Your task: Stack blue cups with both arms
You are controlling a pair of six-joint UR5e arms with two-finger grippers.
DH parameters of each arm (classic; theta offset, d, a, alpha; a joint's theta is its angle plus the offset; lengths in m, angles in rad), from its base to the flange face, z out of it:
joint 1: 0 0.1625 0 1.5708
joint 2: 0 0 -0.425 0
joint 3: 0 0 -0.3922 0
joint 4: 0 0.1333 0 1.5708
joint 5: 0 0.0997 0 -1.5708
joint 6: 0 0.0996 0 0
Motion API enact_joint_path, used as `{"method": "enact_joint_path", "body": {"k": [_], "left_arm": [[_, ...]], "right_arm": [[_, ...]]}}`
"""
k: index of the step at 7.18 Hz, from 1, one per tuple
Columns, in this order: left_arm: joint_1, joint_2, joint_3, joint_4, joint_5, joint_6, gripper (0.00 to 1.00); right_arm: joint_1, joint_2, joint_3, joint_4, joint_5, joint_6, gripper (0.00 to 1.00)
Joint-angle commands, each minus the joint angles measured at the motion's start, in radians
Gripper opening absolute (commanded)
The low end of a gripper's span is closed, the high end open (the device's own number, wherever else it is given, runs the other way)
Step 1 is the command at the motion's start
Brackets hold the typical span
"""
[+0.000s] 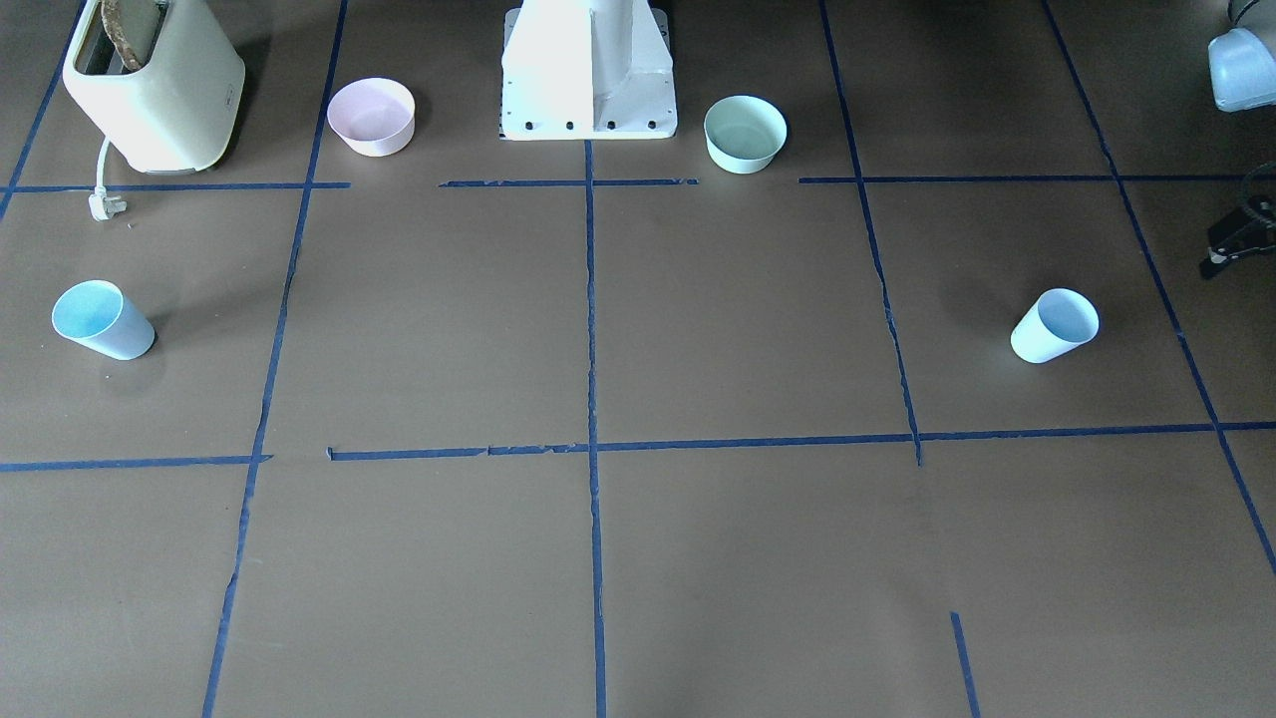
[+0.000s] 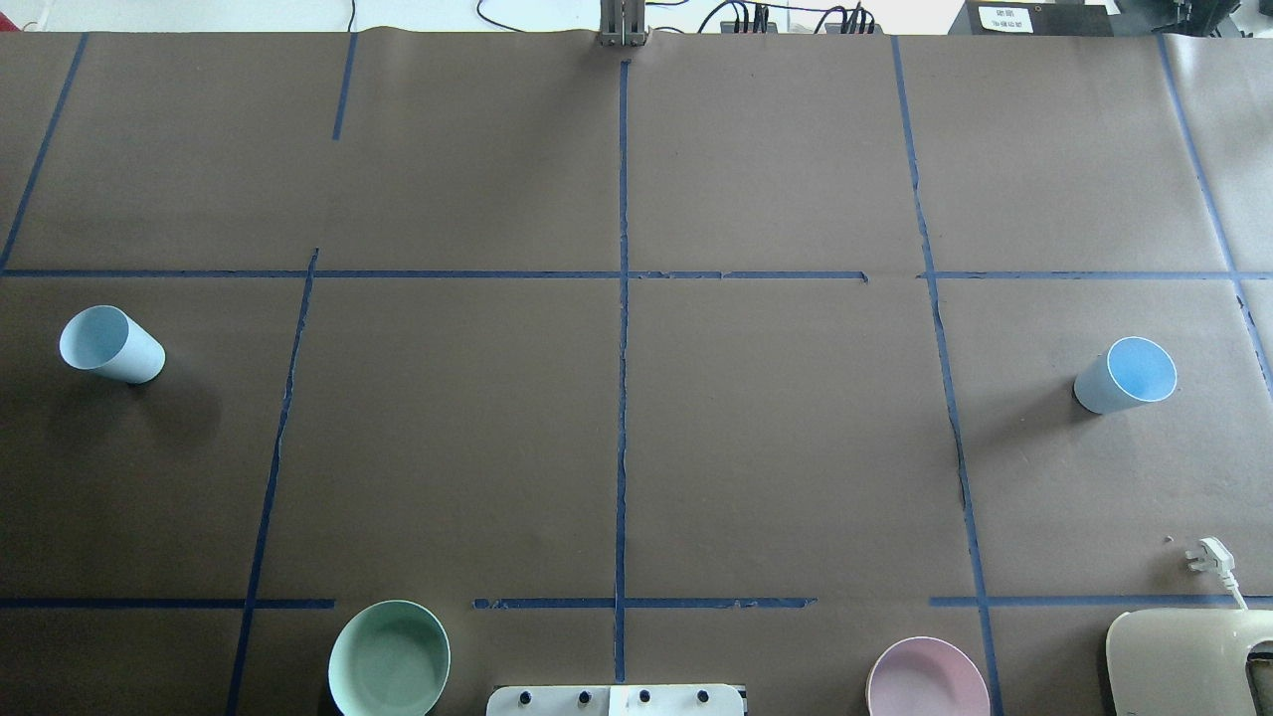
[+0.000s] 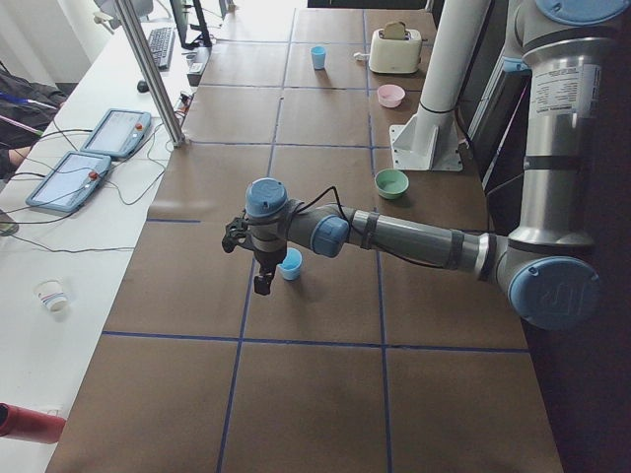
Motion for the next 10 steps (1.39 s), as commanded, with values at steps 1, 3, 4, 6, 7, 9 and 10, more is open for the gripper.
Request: {"method": "enact_joint_path", "body": {"k": [1,3,4,6,7,9,10], "left_arm": [[0.115,0.022,0.042,-0.171,0.048,-0.250,1.00],[0.185,0.032,0.085,-0.317,0.057,-0.419,1.00],[0.219,0.032,0.087,-0.325,0.103,-0.457,1.00],[0.253,0.031,0.096,-0.325,0.121,-0.483,1.00],[0.282,0.031,0.099,-0.327,0.121,-0.491,0.91],[0.294,0.028,0.110,-0.325,0.120,-0.493,0.30],[0.296,0.022,0.108,-0.325,0.114,-0.494,0.20]], "right_arm": [[0.000,0.000,0.000,0.000,0.000,0.000,1.00],[0.000,0.000,0.000,0.000,0.000,0.000,1.00],[0.000,0.000,0.000,0.000,0.000,0.000,1.00],[0.000,0.000,0.000,0.000,0.000,0.000,1.00],[0.000,0.000,0.000,0.000,0.000,0.000,1.00],[0.000,-0.002,-0.002,-0.001,0.000,-0.002,1.00],[0.000,-0.002,-0.002,-0.002,0.000,-0.002,1.00]]}}
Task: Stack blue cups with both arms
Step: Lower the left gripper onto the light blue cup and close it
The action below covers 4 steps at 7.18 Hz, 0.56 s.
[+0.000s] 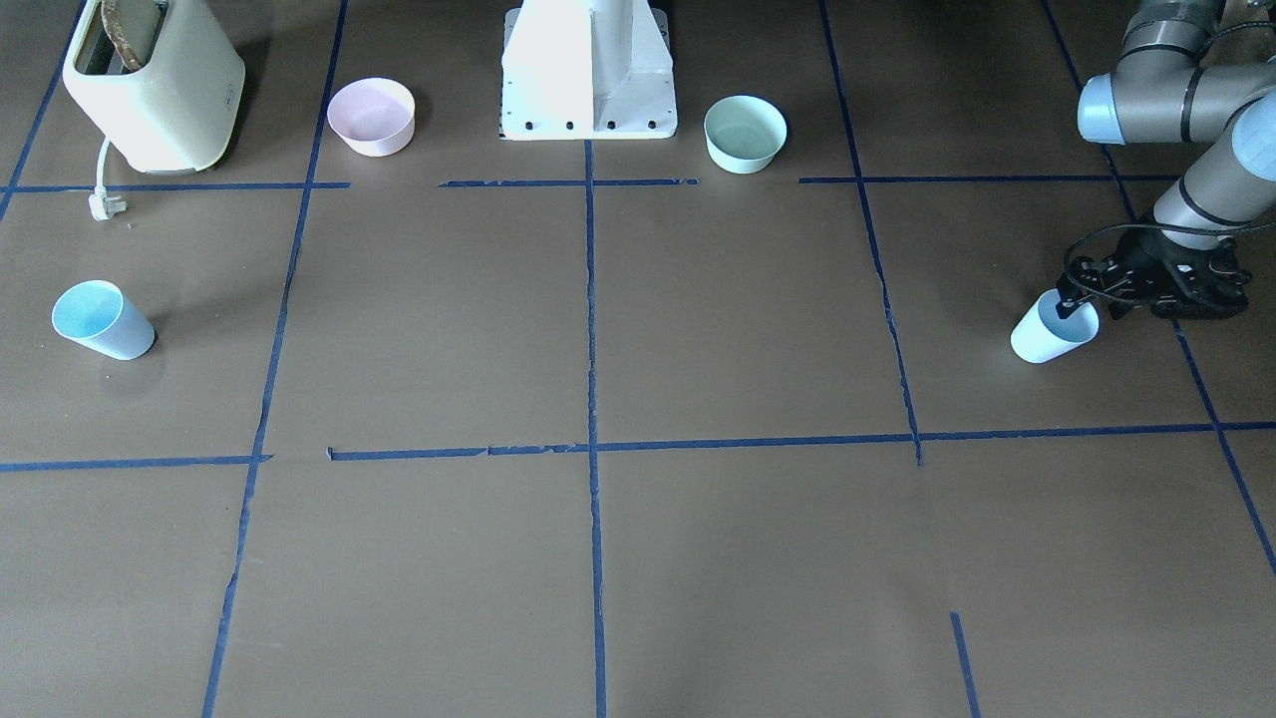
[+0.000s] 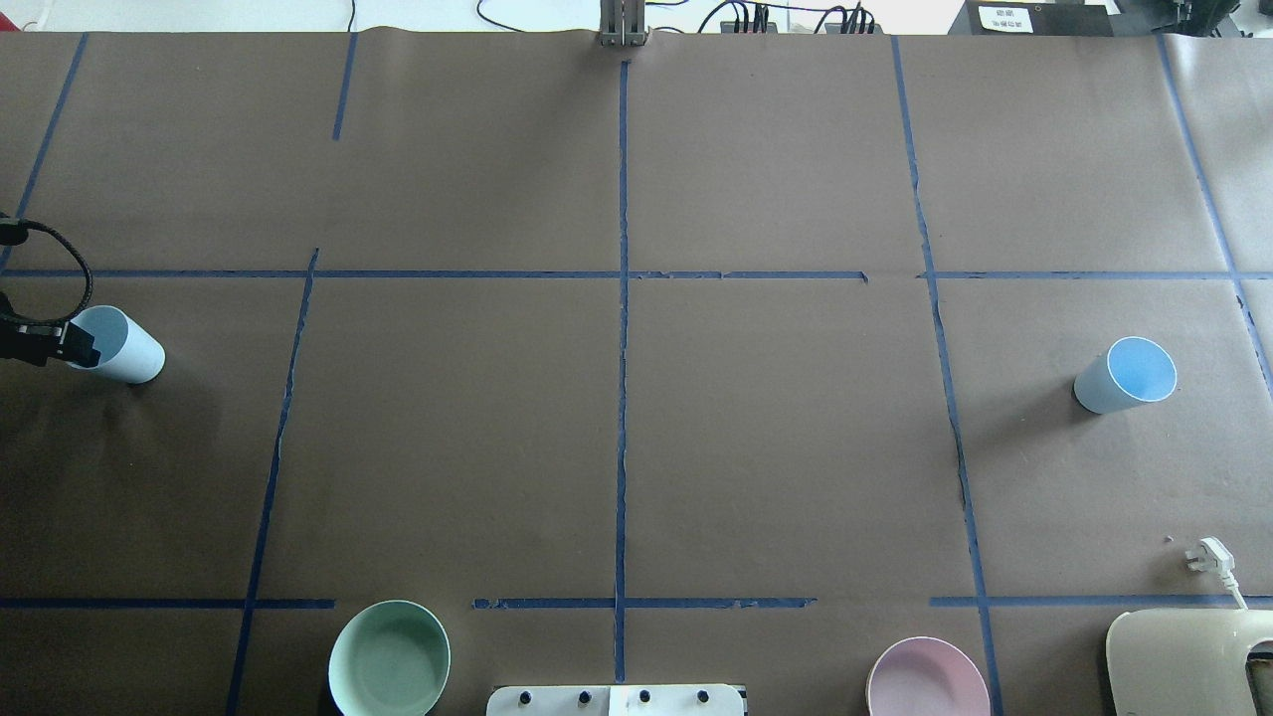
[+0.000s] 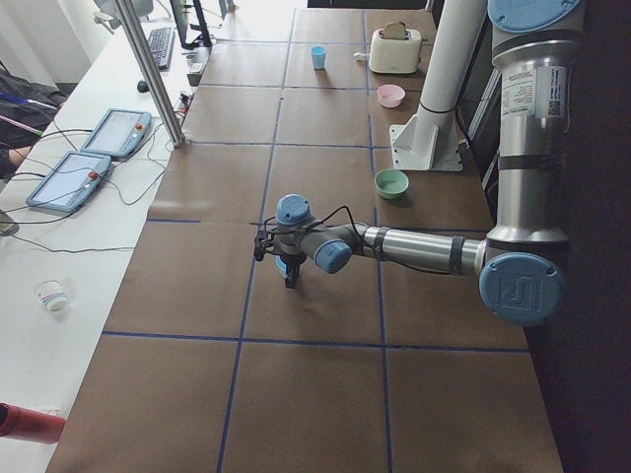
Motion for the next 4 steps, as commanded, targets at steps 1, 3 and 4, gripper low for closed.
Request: {"method": "enact_joint_path", "body": {"k": [1,3,4], "left_arm": [[0.005,-0.009,0.002,0.000,-0.007,-0.004,0.09],[0.005,-0.041,-0.003,0.002,-0.010,-0.052,0.03],[0.005,-0.064,-0.012,0.009,-0.031,-0.085,0.00]], "right_arm": [[0.000,0.000,0.000,-0.001,0.000,-0.001,1.00],[0.000,-0.002,0.000,-0.001,0.000,-0.001,1.00],[0.000,0.000,0.000,-0.001,0.000,-0.001,1.00]]}}
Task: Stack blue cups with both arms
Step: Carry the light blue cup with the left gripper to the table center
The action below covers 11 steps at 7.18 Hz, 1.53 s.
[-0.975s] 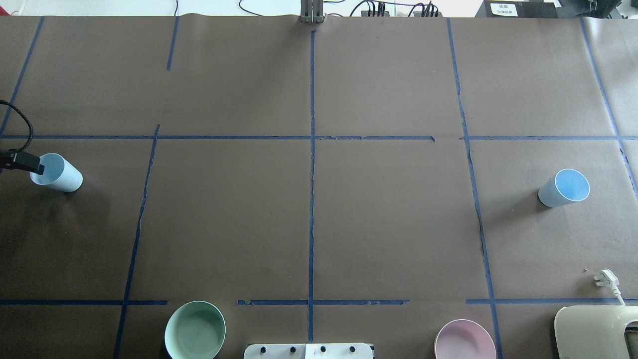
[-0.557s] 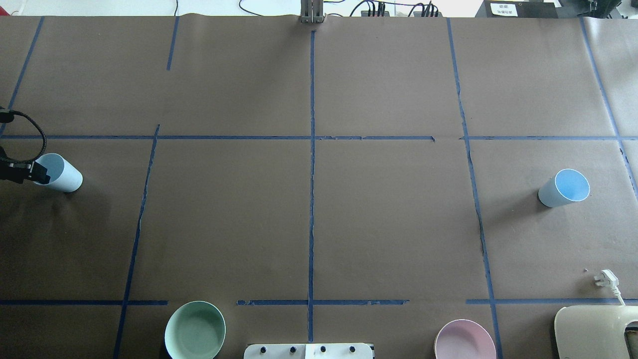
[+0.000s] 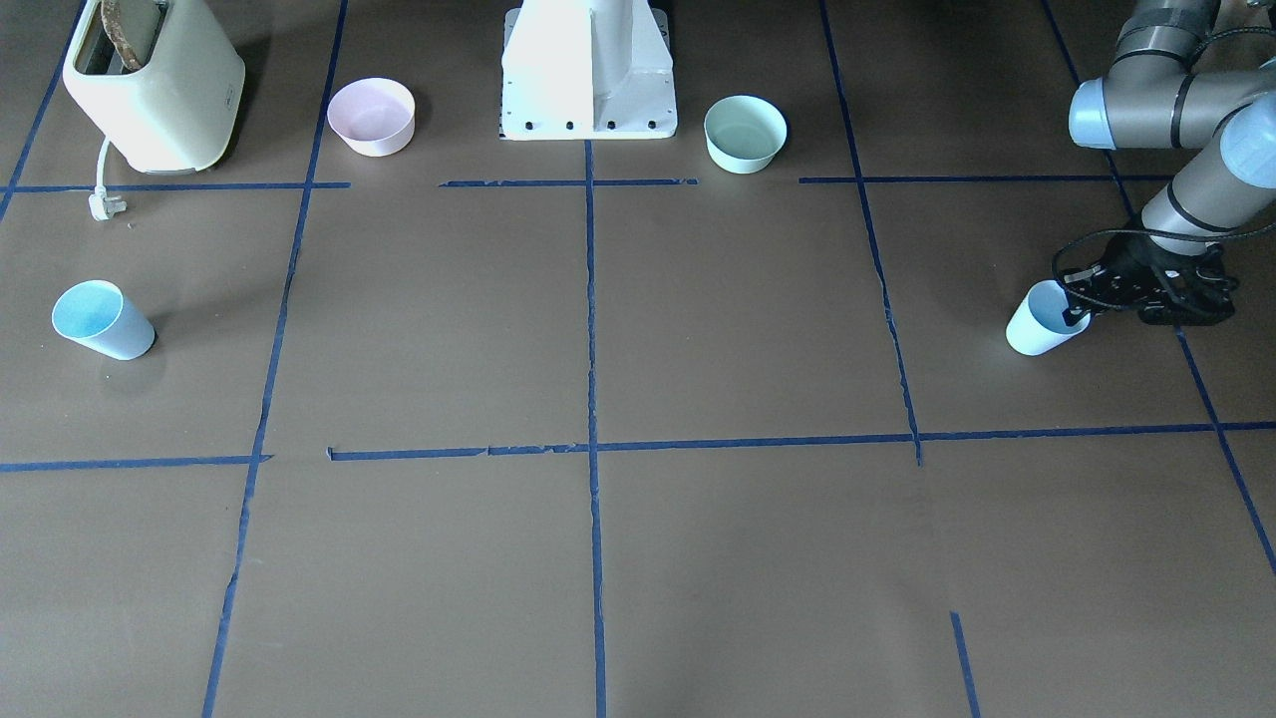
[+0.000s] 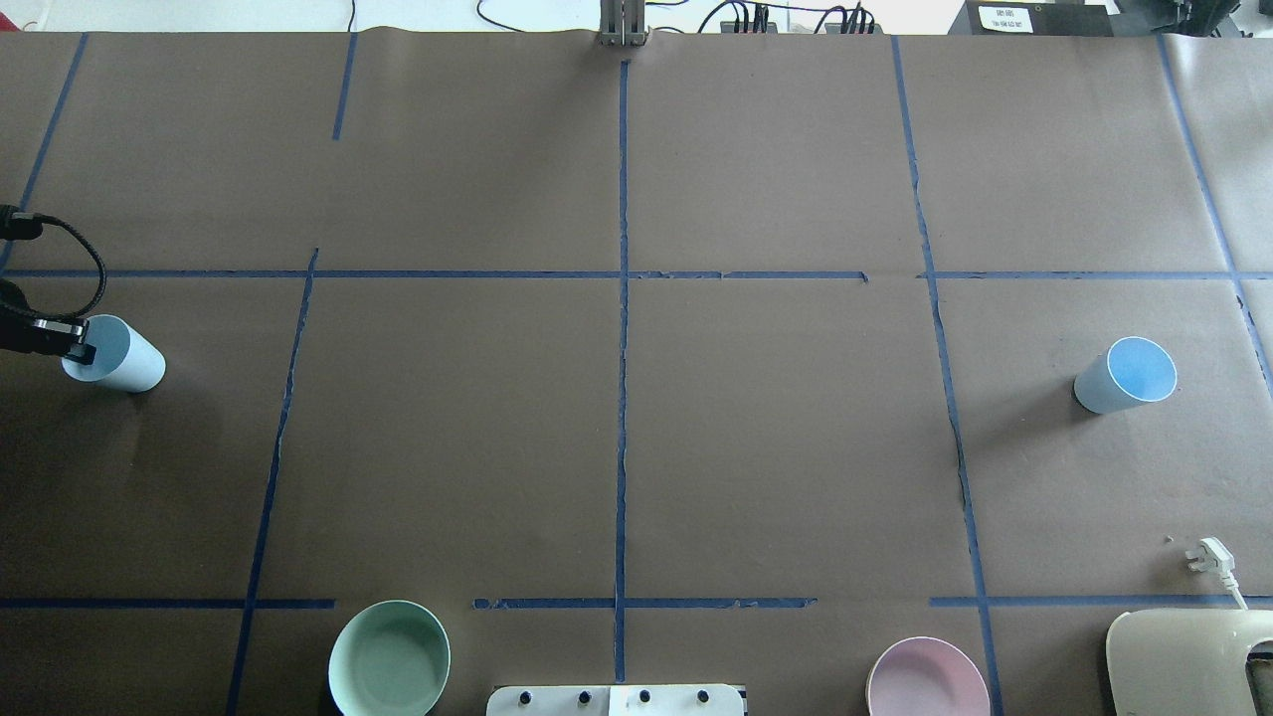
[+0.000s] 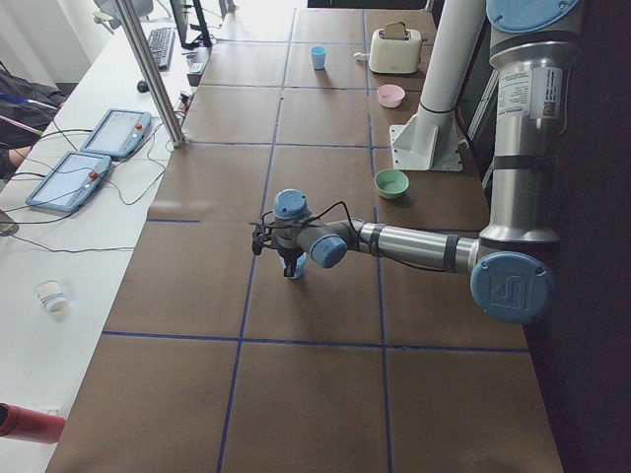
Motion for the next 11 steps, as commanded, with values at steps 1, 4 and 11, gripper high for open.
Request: {"method": "enact_joint_path", "body": {"k": [1,4,11], "left_arm": [[0.000,-0.055,-0.010,0.017,-0.103,-0.043,0.00],[0.083,-0.274,-0.018,0.041,-0.113,-0.283,0.00],[0.527,-0.770,0.069,0.390,0.342,-0.712,0.00]], "right_arm": [[0.000,0.001,0.000,0.000,0.000,0.000,1.00],[0.000,-0.001,0.000,0.000,0.000,0.000,1.00],[0.000,-0.001,-0.008,0.000,0.002,0.002,1.00]]}}
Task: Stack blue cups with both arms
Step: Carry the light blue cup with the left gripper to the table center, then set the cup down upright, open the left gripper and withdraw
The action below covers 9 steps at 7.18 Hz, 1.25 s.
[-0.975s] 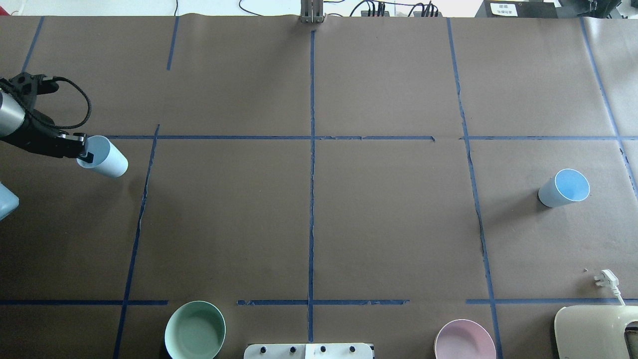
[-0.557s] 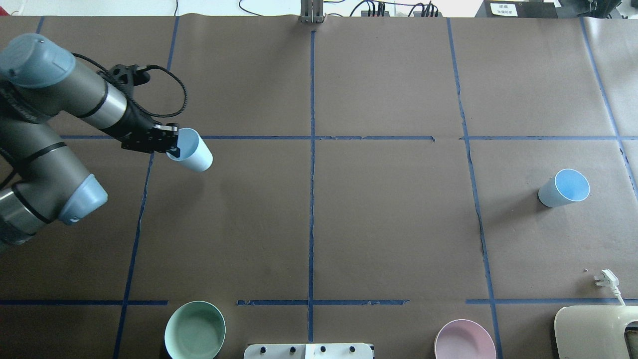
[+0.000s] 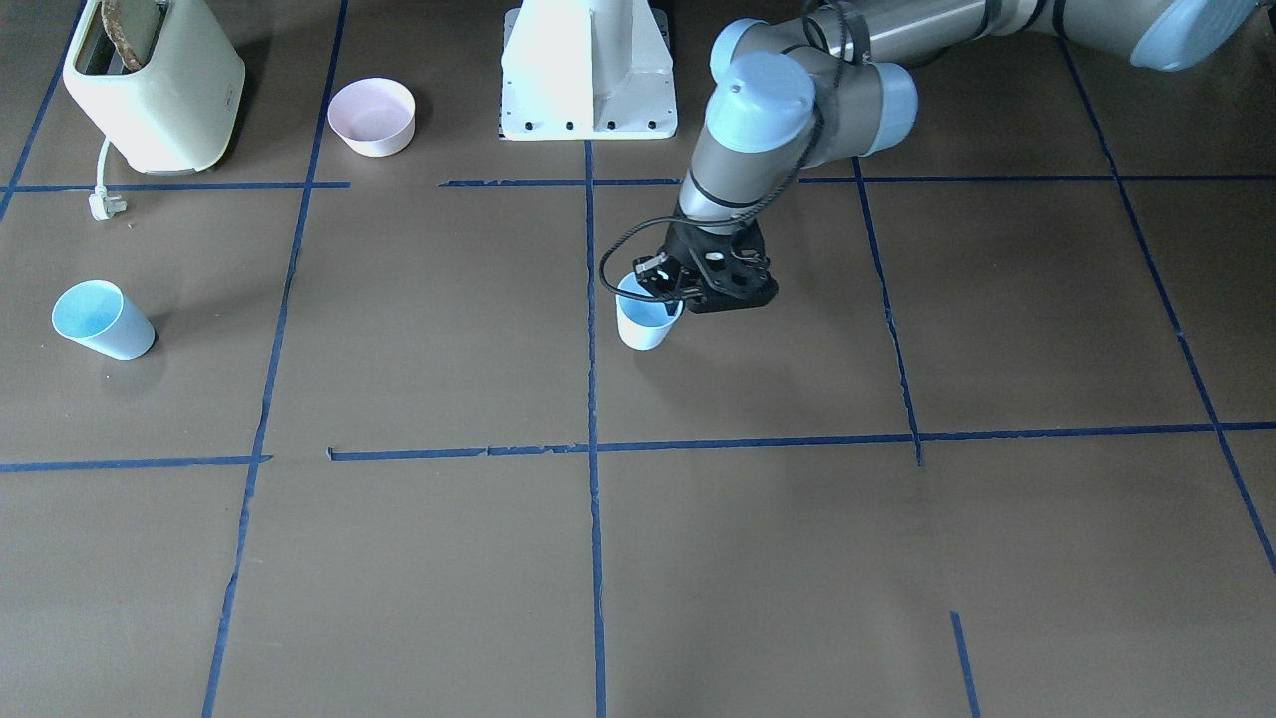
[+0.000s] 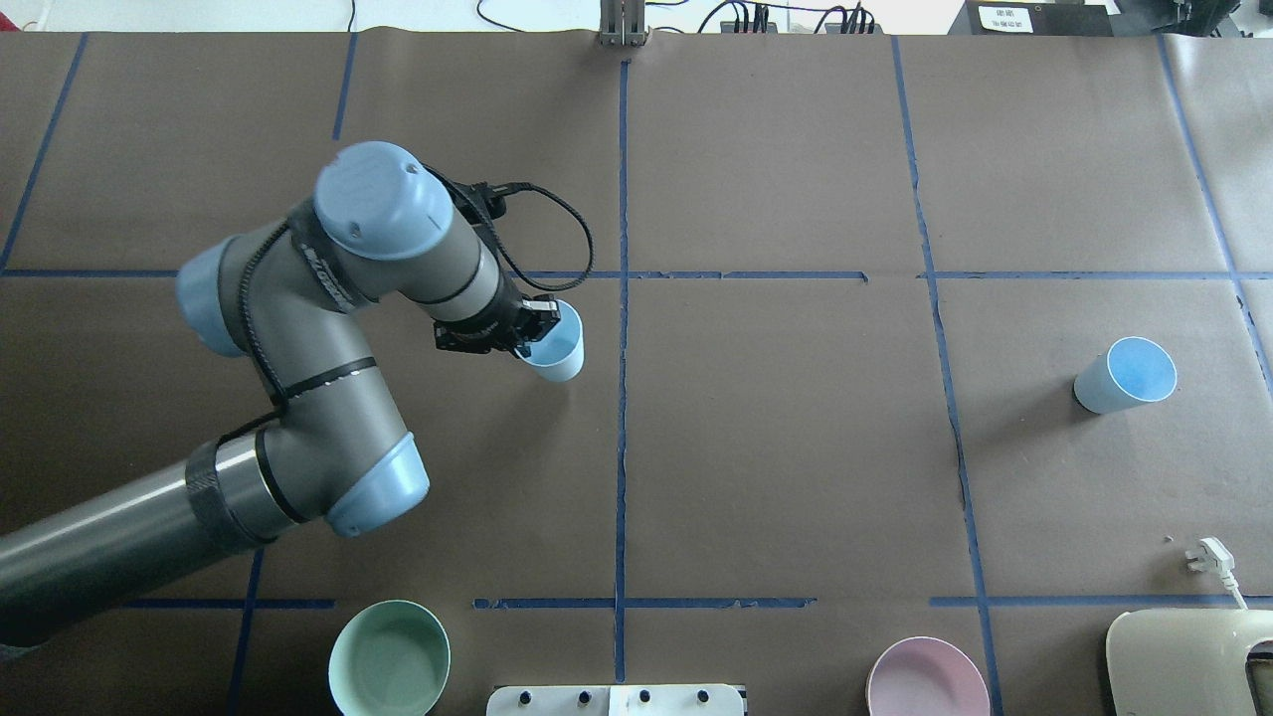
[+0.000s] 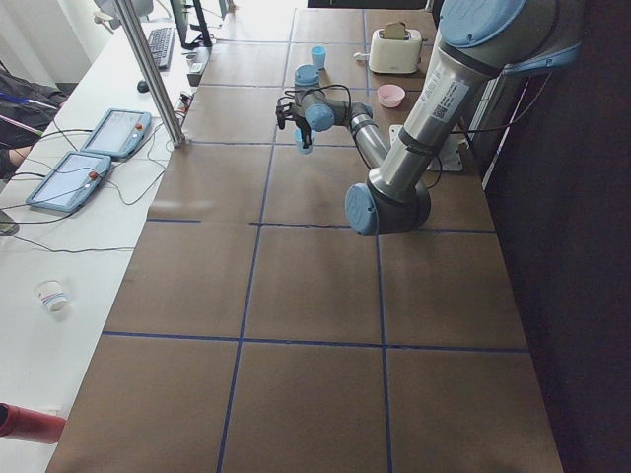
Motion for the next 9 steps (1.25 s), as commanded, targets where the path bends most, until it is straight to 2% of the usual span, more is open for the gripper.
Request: {"method": "enact_joint_path", "body": {"k": [1,2,4,5,6,7,8,9], "left_arm": [[0.085,-0.084,0.081,0.006,0.099,-0.076,0.00],[0.096,-0.079,0.081,0.006,0.111,-0.073,0.06],[0.096,-0.076,0.073,0.008,0.111,-0.066,1.00],[0.095,-0.075,0.046,0.017,0.104,-0.066,1.00],[0.090,-0.072,-0.029,0.107,0.100,-0.013,1.00],[0.068,-0.058,-0.142,0.255,0.088,0.094,1.00],[0.008,0.038,-0.251,0.303,0.002,0.203,1.00],[-0.073,0.178,-0.361,0.304,-0.065,0.379,1.00]], "right_arm": [[0.000,0.000,-0.007,0.001,0.000,0.000,1.00],[0.000,0.000,-0.007,0.001,0.000,0.000,1.00],[0.000,0.000,-0.007,0.001,0.002,0.000,1.00],[0.000,0.000,-0.005,0.001,0.003,0.000,1.00],[0.000,0.000,-0.007,0.001,0.003,0.000,1.00],[0.000,0.000,-0.005,0.001,0.003,0.000,1.00],[0.000,0.000,-0.005,0.001,0.003,-0.001,1.00],[-0.002,0.002,-0.004,0.003,0.003,-0.005,1.00]]}}
